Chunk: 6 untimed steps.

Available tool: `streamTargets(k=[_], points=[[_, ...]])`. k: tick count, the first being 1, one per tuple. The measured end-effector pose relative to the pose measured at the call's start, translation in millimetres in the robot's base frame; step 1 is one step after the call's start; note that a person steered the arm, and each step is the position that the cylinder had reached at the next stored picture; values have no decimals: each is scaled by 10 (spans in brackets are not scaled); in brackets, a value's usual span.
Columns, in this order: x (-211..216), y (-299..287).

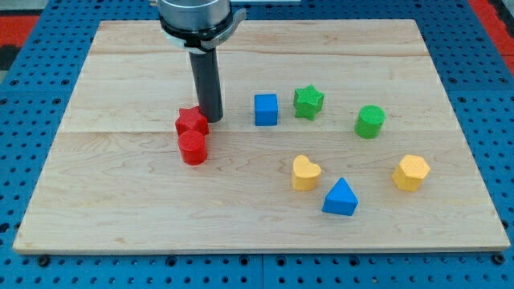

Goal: Push the blue cube towards the yellow heart

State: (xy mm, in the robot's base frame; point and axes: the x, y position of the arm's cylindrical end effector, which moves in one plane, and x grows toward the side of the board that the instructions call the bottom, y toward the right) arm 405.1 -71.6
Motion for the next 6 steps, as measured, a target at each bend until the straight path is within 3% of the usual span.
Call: streamTargets(k=[1, 3, 6], points=[[-456, 170], [-12, 1022], [581, 1204]])
